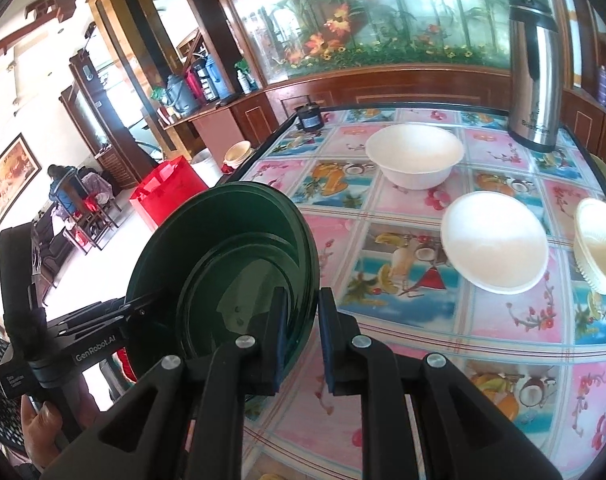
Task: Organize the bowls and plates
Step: 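Lift the green basin with both tools and carry it over the red plates, then lower the green basin onto the red plates and open both tools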
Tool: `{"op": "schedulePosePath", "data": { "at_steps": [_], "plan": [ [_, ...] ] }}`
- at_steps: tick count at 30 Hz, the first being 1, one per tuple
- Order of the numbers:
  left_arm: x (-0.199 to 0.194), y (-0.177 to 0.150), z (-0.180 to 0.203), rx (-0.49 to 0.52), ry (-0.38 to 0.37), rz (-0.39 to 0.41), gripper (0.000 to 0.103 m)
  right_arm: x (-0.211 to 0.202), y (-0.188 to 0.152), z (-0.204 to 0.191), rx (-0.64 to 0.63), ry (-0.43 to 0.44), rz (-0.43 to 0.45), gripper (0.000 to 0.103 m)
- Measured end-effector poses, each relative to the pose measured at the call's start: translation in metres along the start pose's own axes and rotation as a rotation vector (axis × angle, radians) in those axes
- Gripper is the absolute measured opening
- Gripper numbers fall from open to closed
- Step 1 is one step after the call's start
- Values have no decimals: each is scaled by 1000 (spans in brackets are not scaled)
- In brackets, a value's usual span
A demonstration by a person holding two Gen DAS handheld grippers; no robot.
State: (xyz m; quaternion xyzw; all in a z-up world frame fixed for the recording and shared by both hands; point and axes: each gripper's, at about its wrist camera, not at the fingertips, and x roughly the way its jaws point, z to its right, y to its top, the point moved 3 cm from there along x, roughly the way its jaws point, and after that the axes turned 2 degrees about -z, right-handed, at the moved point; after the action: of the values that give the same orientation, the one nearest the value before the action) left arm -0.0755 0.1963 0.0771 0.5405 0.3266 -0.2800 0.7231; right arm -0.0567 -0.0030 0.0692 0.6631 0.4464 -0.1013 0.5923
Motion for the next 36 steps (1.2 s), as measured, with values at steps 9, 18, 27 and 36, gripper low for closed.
{"op": "schedulePosePath", "data": {
  "at_steps": [9,18,27,36],
  "plan": [
    [-7,-2,-39,-66,30,5,24,19,8,-34,-49,36,-28,16],
    [-8,-8,-71,-111,51,-5,24,41,10,-59,-75,73,-63,16],
    [1,-16,-98,-152,78,-34,24,64,5,-79,-107,80,-115,16],
    [9,-26,-112,-162,102,-59,24,86,-7,-89,-129,78,-179,17]
  ]
}}
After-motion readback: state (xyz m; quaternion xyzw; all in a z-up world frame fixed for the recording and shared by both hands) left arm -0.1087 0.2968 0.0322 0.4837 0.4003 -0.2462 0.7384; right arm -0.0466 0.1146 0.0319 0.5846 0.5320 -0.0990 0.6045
